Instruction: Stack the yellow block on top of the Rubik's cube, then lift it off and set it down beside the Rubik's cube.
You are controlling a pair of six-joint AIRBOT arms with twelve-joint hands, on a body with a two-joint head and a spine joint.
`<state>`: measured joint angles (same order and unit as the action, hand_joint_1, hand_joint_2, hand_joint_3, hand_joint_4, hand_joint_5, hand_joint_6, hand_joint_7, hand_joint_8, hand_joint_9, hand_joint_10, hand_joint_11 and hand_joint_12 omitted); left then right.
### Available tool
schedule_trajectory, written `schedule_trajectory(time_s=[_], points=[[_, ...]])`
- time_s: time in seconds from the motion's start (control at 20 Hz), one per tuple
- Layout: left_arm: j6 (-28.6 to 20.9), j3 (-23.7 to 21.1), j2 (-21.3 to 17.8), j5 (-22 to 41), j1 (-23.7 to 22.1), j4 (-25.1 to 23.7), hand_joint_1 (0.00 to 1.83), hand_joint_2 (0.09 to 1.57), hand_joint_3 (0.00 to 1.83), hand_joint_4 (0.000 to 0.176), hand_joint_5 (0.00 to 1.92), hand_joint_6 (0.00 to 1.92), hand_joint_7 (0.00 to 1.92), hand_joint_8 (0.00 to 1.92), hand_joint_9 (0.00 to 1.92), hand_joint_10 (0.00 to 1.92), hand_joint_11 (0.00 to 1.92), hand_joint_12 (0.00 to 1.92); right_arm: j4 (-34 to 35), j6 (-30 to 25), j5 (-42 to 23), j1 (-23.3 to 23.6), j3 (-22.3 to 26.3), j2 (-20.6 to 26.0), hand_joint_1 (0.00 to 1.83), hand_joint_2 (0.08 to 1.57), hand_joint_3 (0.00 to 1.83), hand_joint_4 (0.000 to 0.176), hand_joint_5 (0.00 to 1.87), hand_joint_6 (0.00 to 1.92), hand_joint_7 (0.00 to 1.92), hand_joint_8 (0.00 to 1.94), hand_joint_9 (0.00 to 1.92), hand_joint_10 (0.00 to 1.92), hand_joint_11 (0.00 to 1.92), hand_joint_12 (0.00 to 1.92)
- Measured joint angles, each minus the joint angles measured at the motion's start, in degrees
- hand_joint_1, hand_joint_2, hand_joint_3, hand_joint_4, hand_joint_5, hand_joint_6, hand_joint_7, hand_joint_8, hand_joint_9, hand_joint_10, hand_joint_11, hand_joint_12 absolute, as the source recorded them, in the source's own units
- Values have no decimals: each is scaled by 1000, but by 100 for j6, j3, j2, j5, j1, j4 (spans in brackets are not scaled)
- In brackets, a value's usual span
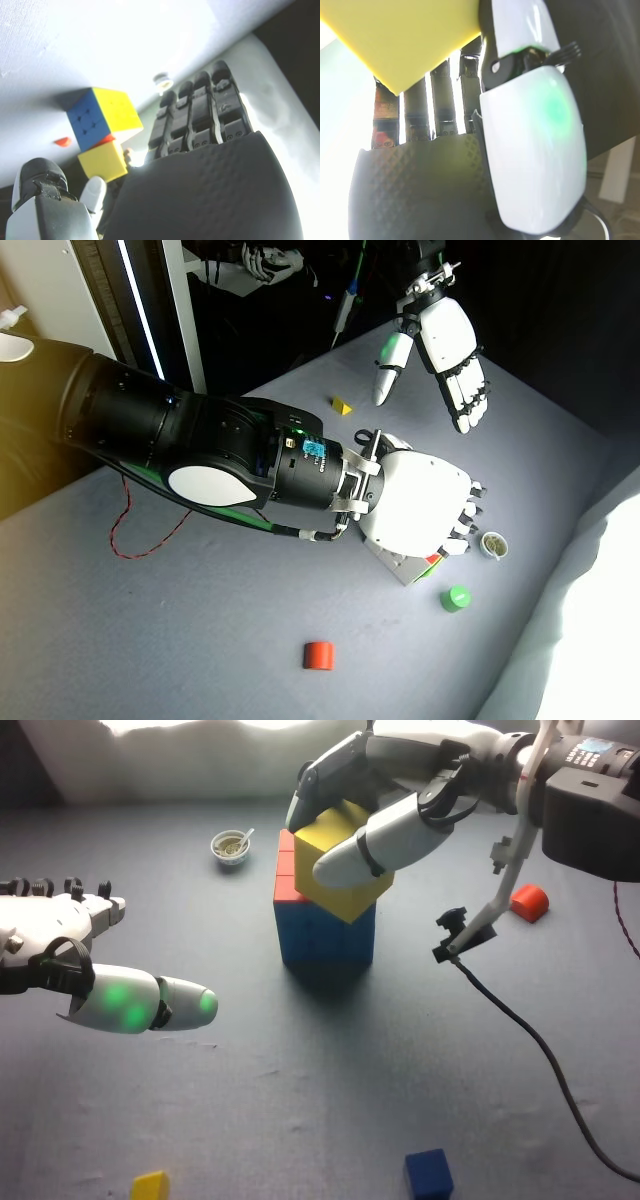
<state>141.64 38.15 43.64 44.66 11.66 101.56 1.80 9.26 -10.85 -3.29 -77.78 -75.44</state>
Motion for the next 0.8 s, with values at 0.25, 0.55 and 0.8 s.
schedule_trajectory(time_s=[0.25, 0.55, 0.8], points=[[0, 28, 2, -4, -13, 0, 73, 872, 1, 0, 0, 0, 0, 0, 8, 2, 5, 76, -767, 0, -87, -2, 223, 131, 1353, 1188, 1, 0, 770, 1134, 936, 1208, 686, 1494, 283, 1764], [-2, 42, 2, 0, -61, 0, 56, 884, 4, 0, 0, 0, 0, 0, 11, 2, 2, 89, -1025, 0, -188, -24, 778, 358, 1354, 1182, 2, 0, 804, 1107, 938, 1220, 680, 1473, 264, 1770], [0, 42, 2, 2, -72, 2, 53, 887, 1, 0, 0, 0, 0, 0, 10, 3, 0, 89, -1021, 4, -160, -107, 1344, 713, 1351, 1189, 1, 0, 786, 1145, 930, 1232, 668, 1479, 239, 1775]])
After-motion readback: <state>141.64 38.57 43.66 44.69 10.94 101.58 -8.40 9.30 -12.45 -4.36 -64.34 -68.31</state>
